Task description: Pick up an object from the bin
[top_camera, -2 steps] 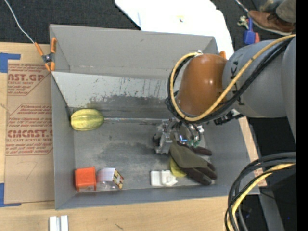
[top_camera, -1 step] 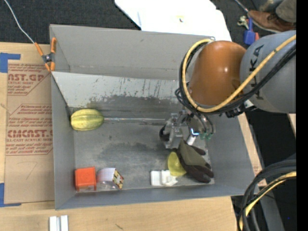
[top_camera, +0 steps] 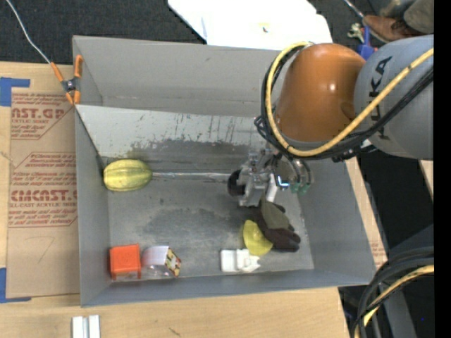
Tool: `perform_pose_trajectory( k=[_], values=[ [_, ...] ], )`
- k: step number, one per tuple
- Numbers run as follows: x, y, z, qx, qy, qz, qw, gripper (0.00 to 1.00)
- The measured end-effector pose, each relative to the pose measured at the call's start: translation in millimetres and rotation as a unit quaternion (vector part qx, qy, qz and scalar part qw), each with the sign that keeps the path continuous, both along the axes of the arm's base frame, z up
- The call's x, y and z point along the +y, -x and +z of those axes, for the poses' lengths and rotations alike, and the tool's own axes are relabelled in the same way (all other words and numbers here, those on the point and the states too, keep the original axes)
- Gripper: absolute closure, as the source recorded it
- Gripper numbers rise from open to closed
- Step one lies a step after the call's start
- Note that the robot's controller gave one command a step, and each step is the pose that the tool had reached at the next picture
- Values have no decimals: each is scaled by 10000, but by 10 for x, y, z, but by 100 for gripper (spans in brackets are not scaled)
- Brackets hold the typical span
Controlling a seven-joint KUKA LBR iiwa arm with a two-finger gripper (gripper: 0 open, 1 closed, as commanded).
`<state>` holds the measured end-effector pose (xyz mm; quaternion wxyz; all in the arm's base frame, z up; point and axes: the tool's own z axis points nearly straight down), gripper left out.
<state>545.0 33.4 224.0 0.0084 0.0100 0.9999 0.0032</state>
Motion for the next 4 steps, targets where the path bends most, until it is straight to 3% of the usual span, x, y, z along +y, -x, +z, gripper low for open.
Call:
perform_pose_trajectory(
  k=[1,2,3,4],
  values=[
    [-233,-44,-606,94,11,33,9999,100],
    [-68,-126,-816,-2,-12,-297,9996,100],
    [-69,-126,-816,-2,-12,-297,9996,100],
    [-18,-144,-13,11,-16,-371,9993,100]
  ],
)
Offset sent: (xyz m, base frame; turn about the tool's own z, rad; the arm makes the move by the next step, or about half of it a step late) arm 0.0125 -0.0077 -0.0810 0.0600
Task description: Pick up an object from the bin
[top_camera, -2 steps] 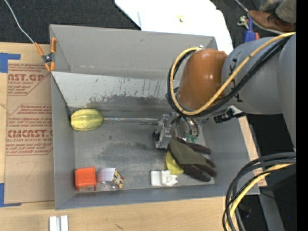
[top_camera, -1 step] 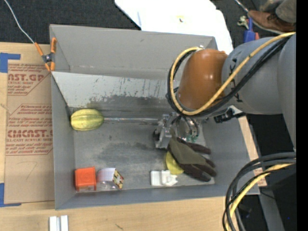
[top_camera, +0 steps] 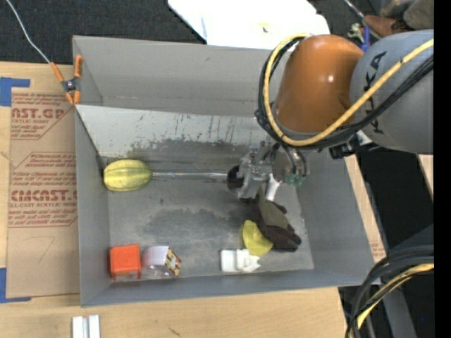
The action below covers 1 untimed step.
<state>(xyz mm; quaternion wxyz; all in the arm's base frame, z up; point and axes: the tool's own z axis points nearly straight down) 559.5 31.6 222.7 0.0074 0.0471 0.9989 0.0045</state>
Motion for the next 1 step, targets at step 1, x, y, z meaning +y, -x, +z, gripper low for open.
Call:
perform_pose_trajectory(
  k=[1],
  values=[
    [7,-9,148,-13,-2,-6,10000,100]
  ],
)
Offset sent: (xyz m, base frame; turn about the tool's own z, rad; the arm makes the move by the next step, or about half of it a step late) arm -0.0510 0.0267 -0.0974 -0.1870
